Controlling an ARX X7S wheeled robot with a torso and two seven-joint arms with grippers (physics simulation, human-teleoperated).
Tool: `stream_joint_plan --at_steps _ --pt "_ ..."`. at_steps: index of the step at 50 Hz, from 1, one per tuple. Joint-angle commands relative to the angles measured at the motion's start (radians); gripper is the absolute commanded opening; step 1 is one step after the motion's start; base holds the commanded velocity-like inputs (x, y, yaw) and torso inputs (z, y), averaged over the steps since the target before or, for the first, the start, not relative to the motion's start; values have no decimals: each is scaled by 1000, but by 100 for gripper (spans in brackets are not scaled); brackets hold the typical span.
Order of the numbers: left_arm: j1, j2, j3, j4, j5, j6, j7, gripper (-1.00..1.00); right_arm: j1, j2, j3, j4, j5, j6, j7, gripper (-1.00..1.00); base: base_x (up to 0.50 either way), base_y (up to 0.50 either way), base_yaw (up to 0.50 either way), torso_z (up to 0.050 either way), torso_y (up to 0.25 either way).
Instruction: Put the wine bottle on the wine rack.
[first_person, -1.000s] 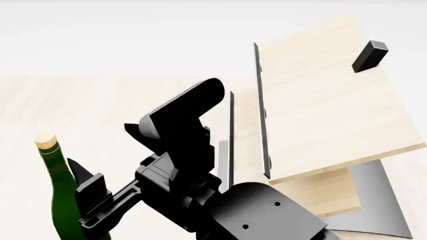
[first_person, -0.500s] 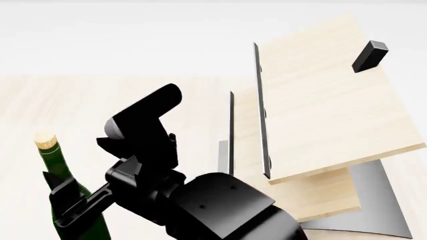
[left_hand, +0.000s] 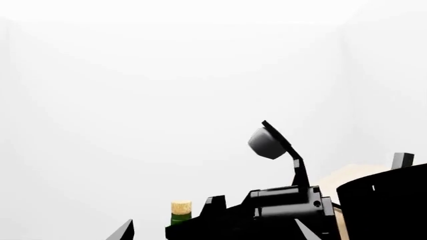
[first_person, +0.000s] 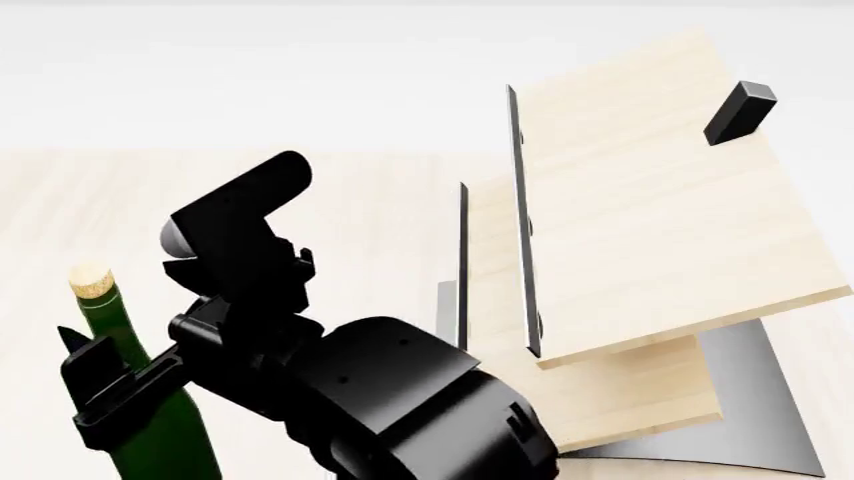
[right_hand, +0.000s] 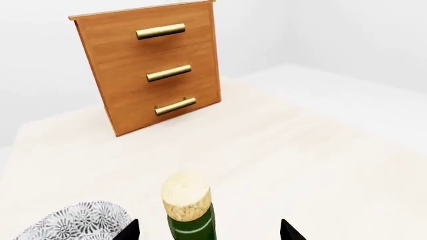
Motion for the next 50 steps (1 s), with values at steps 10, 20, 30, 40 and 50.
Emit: stream_joint_plan --at_steps 10,20,30,40,50 --pt "-2 -7 6 -2 -3 0 -7 100 52 -5 -137 116 81 -154 37 100 0 0 0 0 0" --pt "-4 -8 17 -4 3 1 -8 100 75 -7 -211 185 150 -230 61 100 0 0 0 0 0" --pt "-2 -10 22 -2 6 1 -12 100 84 3 -233 206 191 -267 78 -100 0 0 0 0 0" --pt "-6 -12 30 -4 10 -4 -13 100 81 22 -243 164 209 -283 116 -100 0 0 0 0 0" --pt "-8 -14 33 -9 11 -2 -17 100 110 70 -216 54 261 -245 173 -100 0 0 0 0 0"
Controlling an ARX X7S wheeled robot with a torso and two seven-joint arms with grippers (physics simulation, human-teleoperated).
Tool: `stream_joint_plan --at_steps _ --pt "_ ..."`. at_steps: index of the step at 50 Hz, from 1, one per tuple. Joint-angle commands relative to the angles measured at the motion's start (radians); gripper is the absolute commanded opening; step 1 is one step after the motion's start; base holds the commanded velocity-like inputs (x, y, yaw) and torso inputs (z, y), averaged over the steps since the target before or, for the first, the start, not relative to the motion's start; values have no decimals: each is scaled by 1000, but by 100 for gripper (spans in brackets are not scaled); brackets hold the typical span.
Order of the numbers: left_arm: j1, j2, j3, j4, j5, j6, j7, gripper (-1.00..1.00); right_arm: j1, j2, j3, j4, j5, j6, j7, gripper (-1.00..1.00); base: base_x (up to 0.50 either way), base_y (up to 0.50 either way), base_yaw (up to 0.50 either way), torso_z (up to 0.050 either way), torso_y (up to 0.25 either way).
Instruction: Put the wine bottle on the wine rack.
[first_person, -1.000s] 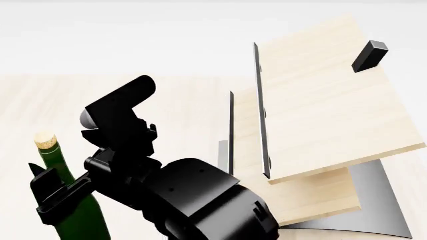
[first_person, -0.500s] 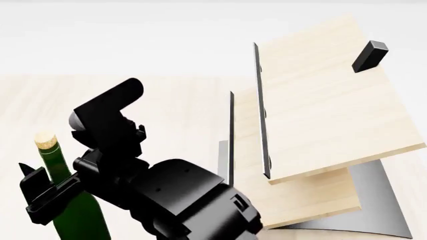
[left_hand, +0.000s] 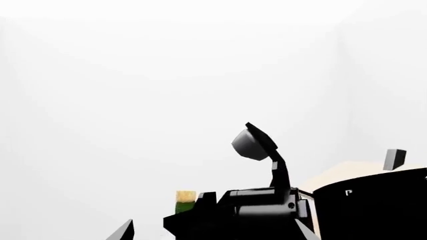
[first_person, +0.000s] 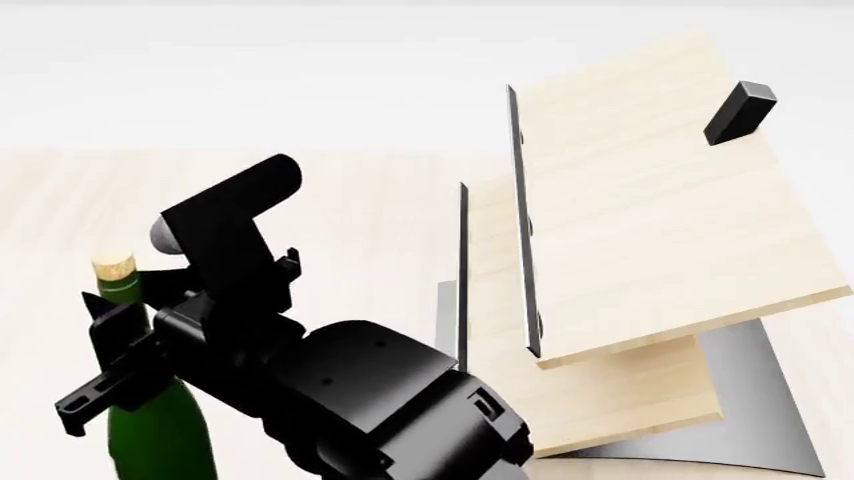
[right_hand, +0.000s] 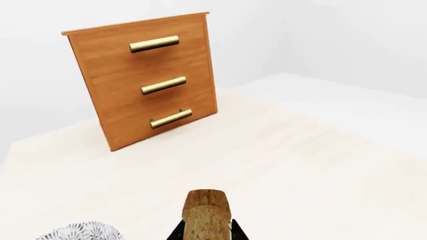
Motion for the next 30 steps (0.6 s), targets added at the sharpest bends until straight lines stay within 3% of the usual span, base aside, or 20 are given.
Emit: stream_joint_plan --at_steps 1,16,24,30 --pt "-3 -3 4 -4 1 1 -4 100 35 46 26 -102 45 24 56 -100 0 0 0 0 0" --pt "-9 -4 13 -7 10 -6 -8 100 114 166 223 -343 298 150 249 -100 0 0 0 0 0" --pt "-9 -4 18 -5 19 -11 -12 100 168 208 435 -275 584 186 395 -100 0 0 0 0 1" --pt "-8 -7 16 -3 16 -9 -15 100 187 243 523 -266 684 174 459 -100 0 0 0 0 0"
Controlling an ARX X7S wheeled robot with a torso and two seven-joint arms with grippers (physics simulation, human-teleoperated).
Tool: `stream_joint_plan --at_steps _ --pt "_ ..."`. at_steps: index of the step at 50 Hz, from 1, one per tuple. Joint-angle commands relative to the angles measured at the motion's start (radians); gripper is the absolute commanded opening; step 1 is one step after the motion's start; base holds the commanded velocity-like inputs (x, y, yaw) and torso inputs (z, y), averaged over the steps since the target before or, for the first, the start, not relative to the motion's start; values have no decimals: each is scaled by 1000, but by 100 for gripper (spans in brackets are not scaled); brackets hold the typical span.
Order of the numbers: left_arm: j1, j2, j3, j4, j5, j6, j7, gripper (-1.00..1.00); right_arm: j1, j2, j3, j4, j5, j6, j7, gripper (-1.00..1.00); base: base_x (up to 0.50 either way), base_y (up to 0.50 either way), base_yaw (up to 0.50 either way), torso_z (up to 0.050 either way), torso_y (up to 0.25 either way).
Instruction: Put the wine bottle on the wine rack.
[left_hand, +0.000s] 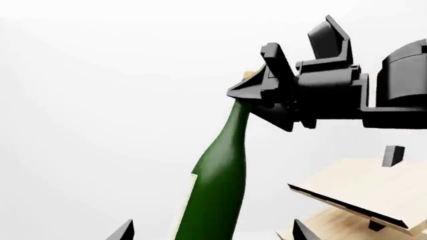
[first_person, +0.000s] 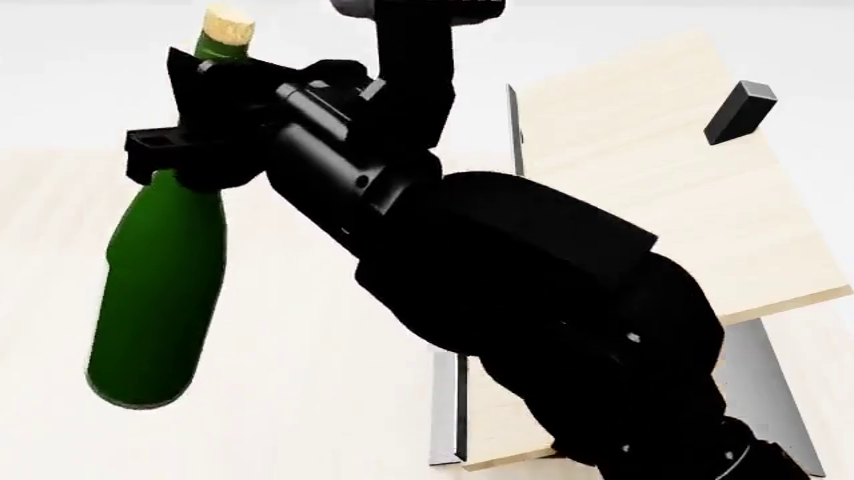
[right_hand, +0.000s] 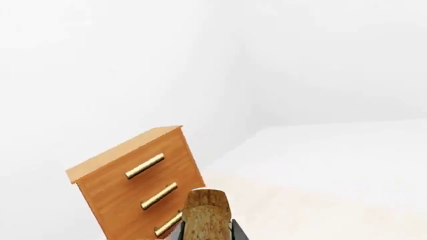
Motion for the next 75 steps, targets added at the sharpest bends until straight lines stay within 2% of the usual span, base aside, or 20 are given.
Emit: stream_joint_plan --at_steps 1,22,29,40,75 --pt "-1 -4 2 1 1 -1 -5 100 54 70 204 -18 220 14 133 -100 0 0 0 0 0" --pt "-14 1 21 -11 20 -19 -9 100 93 259 441 144 394 -48 185 -100 0 0 0 0 0" --pt "-16 -2 23 -12 24 -20 -12 100 75 300 485 111 412 -70 222 -100 0 0 0 0 0" --pt "-21 -4 24 -11 21 -26 -15 100 48 339 530 128 438 -89 245 -100 0 0 0 0 1" --pt "-32 -8 38 -23 24 -35 -25 100 -65 418 589 263 456 -96 135 -100 0 0 0 0 1"
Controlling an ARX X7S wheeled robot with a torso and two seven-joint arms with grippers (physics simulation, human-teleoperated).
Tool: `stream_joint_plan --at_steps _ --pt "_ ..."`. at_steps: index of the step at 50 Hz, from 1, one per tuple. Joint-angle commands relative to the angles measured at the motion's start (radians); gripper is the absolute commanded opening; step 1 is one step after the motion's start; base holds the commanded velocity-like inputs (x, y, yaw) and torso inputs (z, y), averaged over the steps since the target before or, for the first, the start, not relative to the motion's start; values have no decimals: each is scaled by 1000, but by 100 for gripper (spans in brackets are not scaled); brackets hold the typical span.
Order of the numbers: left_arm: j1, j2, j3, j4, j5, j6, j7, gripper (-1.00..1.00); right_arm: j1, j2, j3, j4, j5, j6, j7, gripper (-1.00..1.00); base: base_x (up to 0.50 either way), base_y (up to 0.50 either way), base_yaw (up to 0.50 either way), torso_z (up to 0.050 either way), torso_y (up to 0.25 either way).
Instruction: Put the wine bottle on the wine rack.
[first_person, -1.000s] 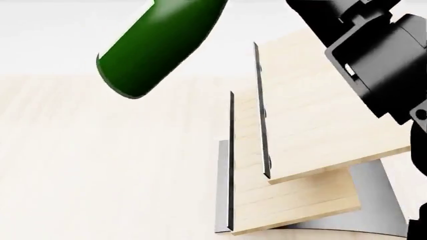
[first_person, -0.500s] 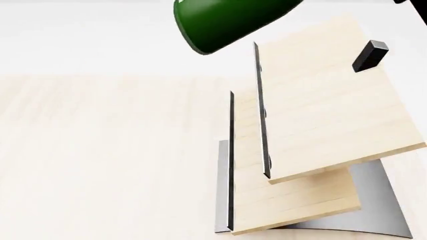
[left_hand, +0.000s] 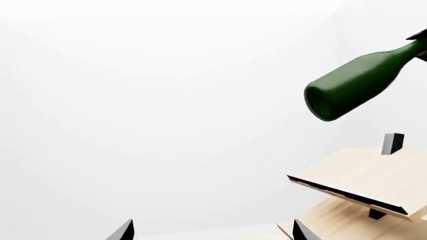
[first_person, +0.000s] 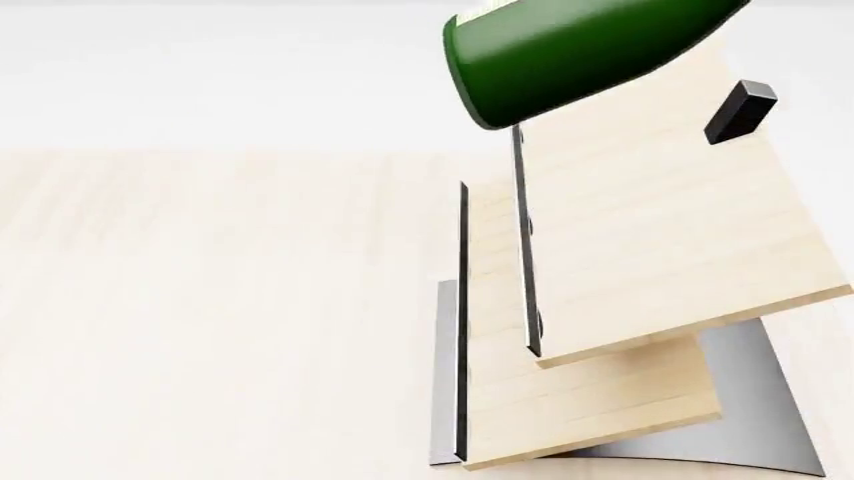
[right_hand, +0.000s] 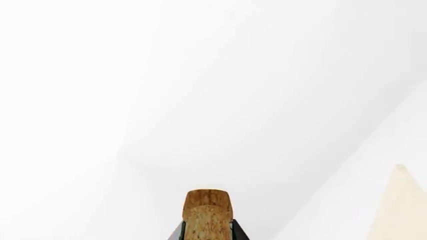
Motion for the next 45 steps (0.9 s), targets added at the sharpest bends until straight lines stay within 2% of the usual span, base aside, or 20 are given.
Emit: stream_joint_plan --at_steps 1,25,45 --pt "-1 -2 4 -2 1 -1 -4 100 -19 15 30 24 -3 -2 -43 -100 0 0 0 0 0" --pt "-9 -6 11 -15 -2 3 -10 100 -104 7 30 73 -33 -22 -130 -100 0 0 0 0 0" --pt "-12 -9 17 -15 0 -2 -16 100 -147 21 46 70 -31 -30 -143 -100 0 0 0 0 1"
